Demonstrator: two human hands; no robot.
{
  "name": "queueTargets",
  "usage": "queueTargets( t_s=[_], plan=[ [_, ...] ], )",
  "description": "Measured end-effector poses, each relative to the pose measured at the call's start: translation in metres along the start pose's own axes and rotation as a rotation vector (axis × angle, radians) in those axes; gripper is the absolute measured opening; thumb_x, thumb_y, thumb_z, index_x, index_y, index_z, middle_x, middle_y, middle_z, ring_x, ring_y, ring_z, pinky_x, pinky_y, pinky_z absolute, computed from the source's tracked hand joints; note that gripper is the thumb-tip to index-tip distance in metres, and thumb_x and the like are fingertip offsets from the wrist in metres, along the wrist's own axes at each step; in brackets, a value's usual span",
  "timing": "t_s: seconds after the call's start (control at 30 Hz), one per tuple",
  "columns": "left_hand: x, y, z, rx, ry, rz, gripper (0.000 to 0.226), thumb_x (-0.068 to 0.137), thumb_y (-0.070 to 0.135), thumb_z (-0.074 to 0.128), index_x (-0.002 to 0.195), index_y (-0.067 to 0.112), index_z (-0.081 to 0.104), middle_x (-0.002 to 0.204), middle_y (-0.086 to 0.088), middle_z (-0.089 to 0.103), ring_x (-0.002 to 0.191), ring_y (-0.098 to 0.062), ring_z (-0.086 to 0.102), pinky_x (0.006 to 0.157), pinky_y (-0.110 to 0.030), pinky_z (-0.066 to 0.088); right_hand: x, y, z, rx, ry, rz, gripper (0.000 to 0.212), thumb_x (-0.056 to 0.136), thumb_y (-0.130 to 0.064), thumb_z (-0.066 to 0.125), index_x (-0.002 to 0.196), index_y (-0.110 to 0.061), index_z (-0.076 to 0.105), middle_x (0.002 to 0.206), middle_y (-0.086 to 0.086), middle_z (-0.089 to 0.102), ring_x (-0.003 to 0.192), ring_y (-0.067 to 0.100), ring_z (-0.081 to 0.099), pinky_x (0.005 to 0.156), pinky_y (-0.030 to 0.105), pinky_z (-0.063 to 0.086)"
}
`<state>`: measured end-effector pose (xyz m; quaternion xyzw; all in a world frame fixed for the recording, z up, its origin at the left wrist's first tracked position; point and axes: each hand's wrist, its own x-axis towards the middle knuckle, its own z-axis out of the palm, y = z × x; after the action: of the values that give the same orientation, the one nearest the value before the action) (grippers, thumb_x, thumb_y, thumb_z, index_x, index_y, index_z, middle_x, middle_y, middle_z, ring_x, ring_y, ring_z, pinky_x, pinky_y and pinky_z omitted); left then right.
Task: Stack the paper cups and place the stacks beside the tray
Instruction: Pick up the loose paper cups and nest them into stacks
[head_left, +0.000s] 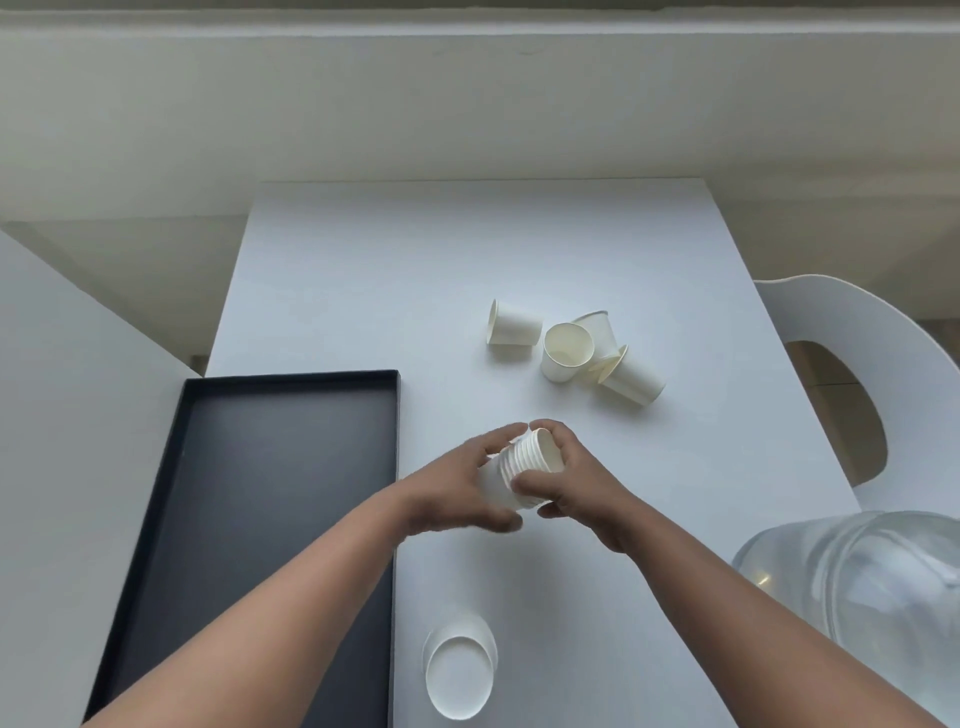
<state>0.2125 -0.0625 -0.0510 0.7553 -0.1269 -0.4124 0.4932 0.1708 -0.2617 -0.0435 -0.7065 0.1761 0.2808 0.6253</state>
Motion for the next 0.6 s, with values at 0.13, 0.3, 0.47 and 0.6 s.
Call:
queueTargets(
  t_s=[0.13, 0.3, 0.47, 0.6],
  plan=[
    [0.012, 0.012, 0.006, 0.056, 0.138, 0.081, 0.070, 0.074, 0.037, 0.085, 0.118, 0.076, 0.046, 0.115, 0.038, 0.060, 0.105, 0.010, 0.063, 0.086, -0.027, 0.061, 0.006, -0.021, -0.010, 0.014, -0.005, -0.006, 0.069, 0.077, -0.063, 0.064, 0.139, -0.059, 0.033, 0.128, -0.017, 0.061, 0.103, 0.013, 0.071, 0.077, 0.032, 0.059],
    [0.020, 0.006, 0.002, -0.029, 0.242, 0.052, 0.068, 0.068, 0.041, 0.087, 0.123, 0.060, 0.053, 0.108, 0.029, 0.068, 0.098, 0.003, 0.068, 0.080, -0.038, 0.066, 0.035, -0.026, -0.036, -0.107, 0.560, -0.190, 0.070, 0.076, -0.074, 0.053, 0.129, -0.027, 0.057, 0.121, -0.002, 0.062, 0.102, 0.022, 0.064, 0.076, 0.035, 0.051],
    [0.017, 0.001, -0.003, -0.071, 0.341, 0.042, 0.070, 0.064, 0.044, 0.090, 0.120, 0.059, 0.051, 0.108, 0.034, 0.063, 0.096, 0.007, 0.066, 0.078, -0.034, 0.066, 0.069, -0.015, -0.081, -0.654, 0.865, -0.068, 0.076, 0.088, -0.036, 0.067, 0.154, -0.018, 0.033, 0.159, 0.004, 0.028, 0.140, 0.033, 0.033, 0.103, 0.046, 0.040],
    [0.017, -0.005, -0.005, -0.071, 0.402, 0.028, 0.071, 0.062, 0.047, 0.092, 0.118, 0.052, 0.049, 0.116, 0.025, 0.063, 0.103, 0.001, 0.065, 0.084, -0.032, 0.063, 0.087, -0.012, -0.100, -0.891, 0.724, 0.057, 0.080, 0.093, -0.036, 0.063, 0.157, -0.015, 0.020, 0.156, 0.004, 0.037, 0.143, 0.031, 0.033, 0.104, 0.049, 0.040]
  ],
)
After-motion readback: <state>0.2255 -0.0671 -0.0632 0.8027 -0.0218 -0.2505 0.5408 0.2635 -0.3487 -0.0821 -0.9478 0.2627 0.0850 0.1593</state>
